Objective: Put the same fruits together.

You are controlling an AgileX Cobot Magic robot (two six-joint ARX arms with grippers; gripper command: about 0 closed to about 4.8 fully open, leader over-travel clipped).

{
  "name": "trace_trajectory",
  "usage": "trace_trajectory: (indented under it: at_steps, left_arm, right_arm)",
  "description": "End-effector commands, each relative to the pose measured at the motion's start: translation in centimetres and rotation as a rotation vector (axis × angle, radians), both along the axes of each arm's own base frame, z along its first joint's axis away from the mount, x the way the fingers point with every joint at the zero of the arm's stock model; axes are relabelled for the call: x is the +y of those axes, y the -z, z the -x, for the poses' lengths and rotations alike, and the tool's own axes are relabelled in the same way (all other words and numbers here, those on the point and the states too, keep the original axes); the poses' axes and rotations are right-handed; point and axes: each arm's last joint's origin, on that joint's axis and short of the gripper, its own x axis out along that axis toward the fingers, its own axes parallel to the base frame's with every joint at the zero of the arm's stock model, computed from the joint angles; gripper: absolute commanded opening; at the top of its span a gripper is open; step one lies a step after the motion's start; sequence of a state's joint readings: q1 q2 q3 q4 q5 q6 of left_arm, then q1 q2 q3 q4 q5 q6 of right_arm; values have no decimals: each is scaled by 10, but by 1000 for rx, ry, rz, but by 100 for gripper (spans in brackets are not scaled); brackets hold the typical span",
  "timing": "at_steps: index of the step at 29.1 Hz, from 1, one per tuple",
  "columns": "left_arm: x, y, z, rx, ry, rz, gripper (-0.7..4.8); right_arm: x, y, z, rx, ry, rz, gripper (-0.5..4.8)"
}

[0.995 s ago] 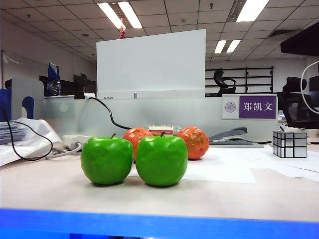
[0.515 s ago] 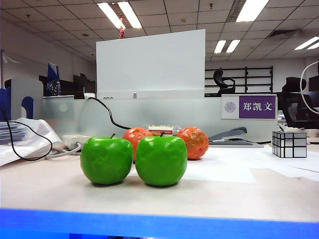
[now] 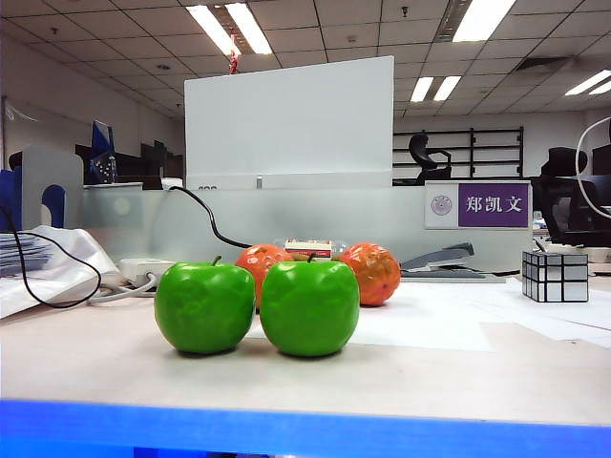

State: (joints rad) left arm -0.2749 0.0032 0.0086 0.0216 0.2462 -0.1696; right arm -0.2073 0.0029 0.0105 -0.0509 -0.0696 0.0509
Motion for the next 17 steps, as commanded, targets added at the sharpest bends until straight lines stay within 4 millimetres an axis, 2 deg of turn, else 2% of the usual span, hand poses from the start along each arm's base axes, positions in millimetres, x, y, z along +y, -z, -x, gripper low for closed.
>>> trace_trajectory:
  at_steps: [1,17]
  left_arm:
    - [0,-1,0,-13,4,-1,-5]
    - [0,-1,0,-13,4,-1,-5]
  right_arm:
    - [-1,2,0,4,46,6,-5]
    - [6,3,-1,6,-35,7,-5]
